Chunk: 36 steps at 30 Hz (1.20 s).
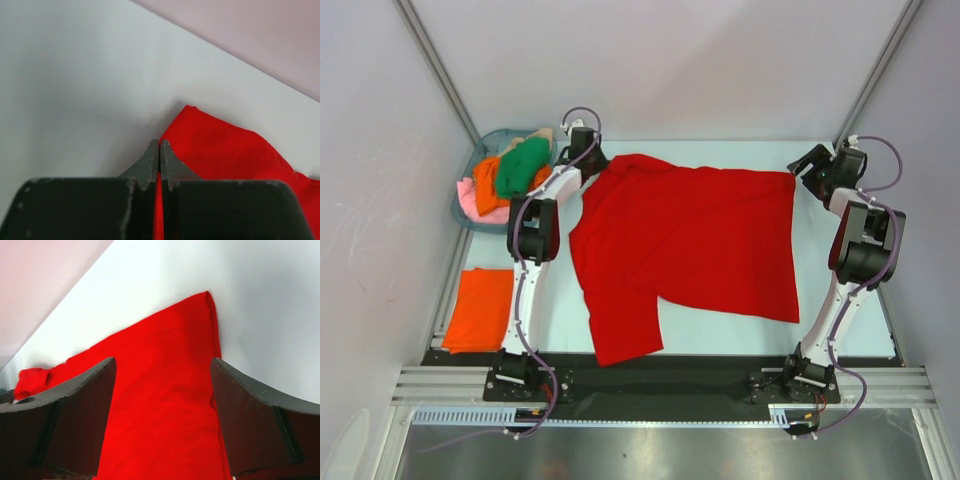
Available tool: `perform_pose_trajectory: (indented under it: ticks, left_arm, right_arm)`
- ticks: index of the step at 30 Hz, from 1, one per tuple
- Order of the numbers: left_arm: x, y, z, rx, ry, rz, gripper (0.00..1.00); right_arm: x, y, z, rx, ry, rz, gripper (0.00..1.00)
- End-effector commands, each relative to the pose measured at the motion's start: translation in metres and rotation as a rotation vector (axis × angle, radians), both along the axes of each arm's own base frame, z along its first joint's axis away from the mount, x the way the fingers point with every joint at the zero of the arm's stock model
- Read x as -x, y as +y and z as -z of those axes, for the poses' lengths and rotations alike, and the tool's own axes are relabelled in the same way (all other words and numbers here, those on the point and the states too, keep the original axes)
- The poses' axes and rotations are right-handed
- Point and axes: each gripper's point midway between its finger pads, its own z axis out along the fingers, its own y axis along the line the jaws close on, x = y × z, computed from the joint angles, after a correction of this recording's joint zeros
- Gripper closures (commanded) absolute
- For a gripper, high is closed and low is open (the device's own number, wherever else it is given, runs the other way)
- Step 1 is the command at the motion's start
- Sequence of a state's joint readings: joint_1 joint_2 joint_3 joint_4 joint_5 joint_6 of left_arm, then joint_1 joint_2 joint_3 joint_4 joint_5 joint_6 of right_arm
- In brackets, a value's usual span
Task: Fold and stack the t-shirts
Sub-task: Fold the tshirt
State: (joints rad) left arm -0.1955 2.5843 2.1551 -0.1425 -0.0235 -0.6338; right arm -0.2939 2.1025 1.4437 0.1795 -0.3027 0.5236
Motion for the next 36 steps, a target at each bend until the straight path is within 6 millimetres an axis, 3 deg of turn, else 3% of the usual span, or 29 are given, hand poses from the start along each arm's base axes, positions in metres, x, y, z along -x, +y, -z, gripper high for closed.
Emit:
perform_pose_trajectory:
  ticks: [1,5,13,16,21,23,28,33,36]
  left_arm:
    - [-0.012,-0.003,-0.105,-0.041,-0.191,0.004,0.98]
    - [-0.010,-0.008,-0.126,-0.047,-0.231,0.023,0.96]
    - [-0.008,-0.018,-0.141,-0.018,-0.252,0.057,1.00]
    - [-0.003,-0.023,-0.155,0.006,-0.271,0.071,1.00]
    - [0.004,-0.031,-0.178,0.041,-0.300,0.103,1.00]
    - [0.009,-0.036,-0.187,0.069,-0.311,0.124,1.00]
    - [0.016,-0.045,-0.190,0.111,-0.315,0.158,1.00]
    - [0.021,-0.053,-0.191,0.153,-0.308,0.183,1.00]
    - [0.024,-0.056,-0.190,0.161,-0.307,0.188,1.00]
  right_arm:
    - [-0.011,-0.004,-0.001,0.022,0.005,0.000,0.19]
    - [-0.017,-0.008,0.007,0.029,0.033,0.001,0.19]
    - [-0.026,-0.023,0.009,0.036,0.041,0.007,0.18]
    - [-0.033,-0.038,0.025,0.040,0.108,0.029,0.19]
    - [-0.052,-0.045,0.046,0.008,0.178,0.015,0.35]
    - [-0.064,-0.046,0.048,0.050,0.188,0.018,0.37]
    - [-0.073,-0.038,0.055,0.129,0.199,-0.016,0.39]
    - [-0.077,-0.027,0.060,0.166,0.219,-0.052,0.58]
    - [-0.073,-0.025,0.070,0.228,0.276,-0.042,0.58]
